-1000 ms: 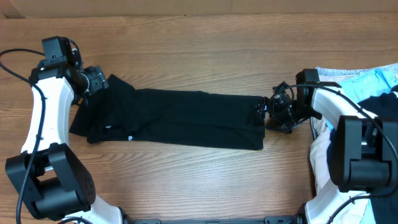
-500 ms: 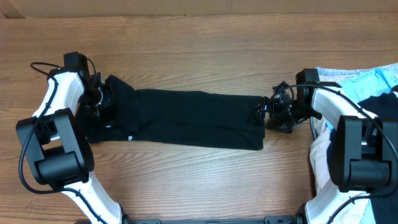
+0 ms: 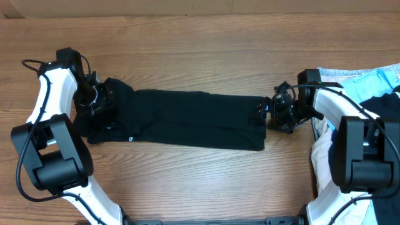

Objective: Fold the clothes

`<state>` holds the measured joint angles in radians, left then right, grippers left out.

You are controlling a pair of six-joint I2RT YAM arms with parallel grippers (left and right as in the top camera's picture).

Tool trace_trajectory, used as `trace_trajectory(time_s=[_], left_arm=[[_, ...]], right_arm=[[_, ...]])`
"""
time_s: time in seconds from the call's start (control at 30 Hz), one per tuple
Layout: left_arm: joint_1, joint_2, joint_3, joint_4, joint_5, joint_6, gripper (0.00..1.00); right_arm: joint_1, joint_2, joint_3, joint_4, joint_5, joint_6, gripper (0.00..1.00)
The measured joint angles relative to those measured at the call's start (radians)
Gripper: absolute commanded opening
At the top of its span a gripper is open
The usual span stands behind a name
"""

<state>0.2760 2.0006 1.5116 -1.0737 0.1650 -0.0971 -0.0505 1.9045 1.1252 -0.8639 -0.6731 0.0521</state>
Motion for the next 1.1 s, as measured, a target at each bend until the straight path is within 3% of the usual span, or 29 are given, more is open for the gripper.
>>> trace_trajectory(time_s=[0.3, 0.43, 0.47, 0.57, 0.77, 0.87, 1.1], left_arm=[[0.027, 0.000, 0.093, 0.042, 0.067, 0.000, 0.97], [0.033, 0.000, 0.128, 0.152, 0.090, 0.013, 0.37], [0.031, 0.000, 0.127, 0.167, 0.092, 0.024, 0.27], [0.013, -0.002, 0.103, 0.229, 0.089, 0.055, 0.17], [-0.030, -0.002, -0.059, 0.406, 0.048, 0.079, 0.15], [-0.021, -0.002, -0.132, 0.461, 0.013, 0.084, 0.29], [0.057, -0.002, -0.164, 0.462, -0.121, -0.026, 0.31]], right_arm=[[0.000, 0.000, 0.000, -0.001, 0.000, 0.000, 0.96], [0.000, 0.000, 0.000, 0.002, 0.000, 0.000, 0.96], [0.000, 0.000, 0.000, 0.004, 0.000, 0.000, 0.96], [0.000, 0.000, 0.000, 0.006, -0.001, 0.000, 0.96], [0.000, 0.000, 0.000, 0.005, 0.000, 0.000, 0.96], [0.000, 0.000, 0.000, 0.004, 0.000, 0.000, 0.96], [0.000, 0.000, 0.000, 0.003, 0.000, 0.000, 0.96]])
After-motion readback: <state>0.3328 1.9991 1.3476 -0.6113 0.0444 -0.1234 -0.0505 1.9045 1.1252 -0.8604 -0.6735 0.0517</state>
